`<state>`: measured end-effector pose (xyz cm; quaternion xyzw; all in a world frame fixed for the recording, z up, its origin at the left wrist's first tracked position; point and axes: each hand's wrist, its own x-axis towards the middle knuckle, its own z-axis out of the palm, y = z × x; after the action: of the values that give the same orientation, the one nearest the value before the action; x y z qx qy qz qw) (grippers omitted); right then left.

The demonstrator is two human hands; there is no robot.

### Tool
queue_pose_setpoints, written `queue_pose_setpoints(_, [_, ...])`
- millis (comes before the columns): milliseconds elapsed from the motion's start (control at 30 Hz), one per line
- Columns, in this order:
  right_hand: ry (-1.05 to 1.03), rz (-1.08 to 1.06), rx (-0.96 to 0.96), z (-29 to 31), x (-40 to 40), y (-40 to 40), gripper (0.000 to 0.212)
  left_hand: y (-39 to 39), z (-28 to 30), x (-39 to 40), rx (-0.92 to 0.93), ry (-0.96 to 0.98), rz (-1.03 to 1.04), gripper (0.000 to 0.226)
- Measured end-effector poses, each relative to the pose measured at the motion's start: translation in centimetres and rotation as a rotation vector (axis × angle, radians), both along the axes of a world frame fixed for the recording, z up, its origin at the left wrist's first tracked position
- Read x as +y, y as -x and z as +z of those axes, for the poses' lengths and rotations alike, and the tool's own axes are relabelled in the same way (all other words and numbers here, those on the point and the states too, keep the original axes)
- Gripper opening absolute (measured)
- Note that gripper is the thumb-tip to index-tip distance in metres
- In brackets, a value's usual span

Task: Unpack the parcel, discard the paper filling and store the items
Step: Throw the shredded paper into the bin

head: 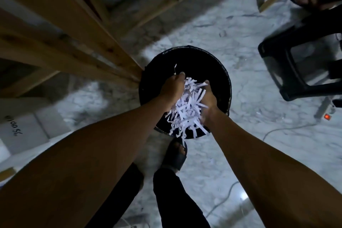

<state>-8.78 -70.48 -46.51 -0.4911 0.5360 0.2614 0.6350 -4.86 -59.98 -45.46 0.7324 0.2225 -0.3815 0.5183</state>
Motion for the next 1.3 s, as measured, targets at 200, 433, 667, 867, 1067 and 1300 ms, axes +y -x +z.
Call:
queue_pose_setpoints(200, [0.066,0.022,-0.028,1.6,-1.3,-0.3,0.068,-1.0,2.9,1.4,-0.017,-0.019,-0.03,0.038])
queue_pose_setpoints(433, [0.064,0.017,-0.152,9.8,-0.5,1.1,0.054,0.6,10.3,3.6,-0.097,-0.006,-0.049,0.031])
queue_pose_setpoints(667, [0.056,0.178,-0.307,18.1,1.4,3.4,0.068,2.9,22.7,6.5,-0.234,0.086,0.002,0.017])
queue_pose_setpoints(867, [0.245,0.34,-0.453,33.1,6.9,4.5,0.067,5.7,33.8,11.3,-0.339,0.051,-0.073,0.036])
queue_pose_setpoints(1067, [0.419,0.556,-0.704,41.0,13.0,4.9,0.043,8.4,41.6,19.6,-0.592,0.016,-0.17,0.03])
queue_pose_setpoints(1300, [0.578,0.879,-0.955,43.9,19.8,2.7,0.044,8.0,43.1,30.2,-0.812,-0.286,0.138,0.03])
